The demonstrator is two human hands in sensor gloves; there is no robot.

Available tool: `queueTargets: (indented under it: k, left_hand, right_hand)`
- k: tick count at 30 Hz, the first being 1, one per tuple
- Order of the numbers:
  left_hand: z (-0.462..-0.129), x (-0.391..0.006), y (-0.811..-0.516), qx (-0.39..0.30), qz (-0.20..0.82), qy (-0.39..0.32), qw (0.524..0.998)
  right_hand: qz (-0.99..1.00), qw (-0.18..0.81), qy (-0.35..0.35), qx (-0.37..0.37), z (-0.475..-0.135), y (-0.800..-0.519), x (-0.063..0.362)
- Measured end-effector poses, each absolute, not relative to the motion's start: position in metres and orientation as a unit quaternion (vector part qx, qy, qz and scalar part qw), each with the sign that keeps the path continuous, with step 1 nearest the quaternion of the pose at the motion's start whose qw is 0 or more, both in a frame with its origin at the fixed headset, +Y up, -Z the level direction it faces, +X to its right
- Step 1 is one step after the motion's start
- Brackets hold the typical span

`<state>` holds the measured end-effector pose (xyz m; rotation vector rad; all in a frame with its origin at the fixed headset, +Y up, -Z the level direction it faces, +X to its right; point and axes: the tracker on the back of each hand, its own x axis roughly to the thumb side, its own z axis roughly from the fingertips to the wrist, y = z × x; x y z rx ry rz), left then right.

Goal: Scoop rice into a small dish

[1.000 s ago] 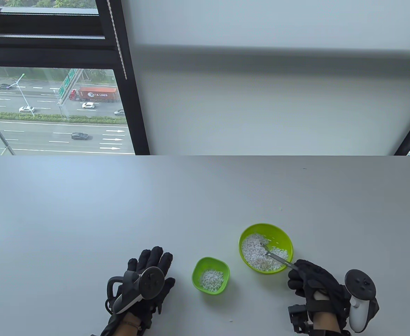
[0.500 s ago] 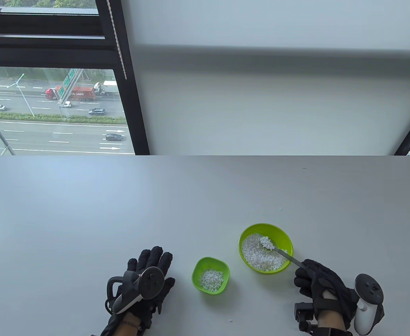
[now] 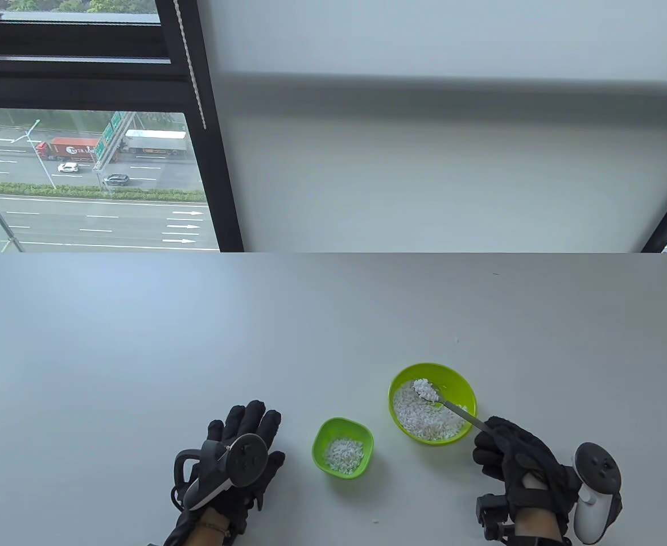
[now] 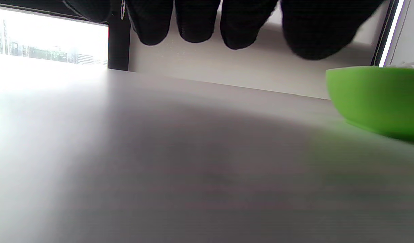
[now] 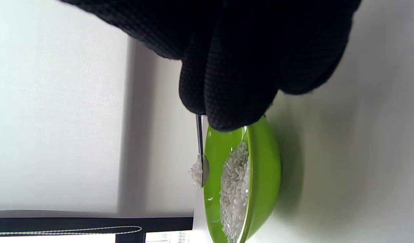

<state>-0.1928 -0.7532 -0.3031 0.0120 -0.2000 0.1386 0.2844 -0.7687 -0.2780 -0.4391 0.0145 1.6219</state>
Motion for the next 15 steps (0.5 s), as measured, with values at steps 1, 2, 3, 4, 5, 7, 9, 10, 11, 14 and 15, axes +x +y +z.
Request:
queueTargets:
  k: [1,2,3,4,5,7,9,10,11,14,15]
  left_hand:
    - [-0.303,-0.193,-0.753,0.006,0.067,-0.102,0.993]
    - [-0.303,-0.193,-0.753,0.006,0.066,-0.102,0.993]
    - [-0.303,-0.192,-0.753,0.006,0.066,-0.102,0.993]
    - [-0.303,-0.192,-0.753,0.007,0.066,-0.102,0.993]
    - [-0.303,-0.192,-0.753,0.007,0.066,-0.102,0.993]
    - [-0.303,-0.192,-0.753,0.007,0.066,-0.102,0.993]
    - [-0.303,-0.192,-0.753,0.007,0.064,-0.103,0.993]
    - [-0.303,-0.192,-0.753,0.007,0.064,-0.103,0.993]
    - [-0.303,-0.192,-0.753,0.007,0.063,-0.103,0.993]
    - [-0.303,-0.191,-0.753,0.007,0.063,-0.104,0.993]
    - [-0.303,-0.191,-0.753,0.007,0.063,-0.104,0.993]
  right_hand:
    - [0.720,0.669,0.009,-0.186,-0.278,-0.767,0.282]
    - [0.720,0.670,0.011,-0.180,-0.278,-0.766,0.281]
    - [0.721,0.672,0.012,-0.170,-0.278,-0.764,0.278]
    - [0.721,0.673,0.015,-0.163,-0.278,-0.763,0.276]
    - [0.722,0.675,0.018,-0.153,-0.278,-0.761,0.273]
    - [0.725,0.675,0.026,-0.135,-0.279,-0.759,0.267]
    - [0.725,0.677,0.035,-0.119,-0.280,-0.758,0.261]
    - [0.726,0.677,0.039,-0.114,-0.280,-0.758,0.258]
    - [0.727,0.677,0.046,-0.104,-0.281,-0.757,0.255]
    - [0.731,0.674,0.066,-0.082,-0.282,-0.757,0.245]
    - [0.732,0.673,0.072,-0.077,-0.282,-0.757,0.242]
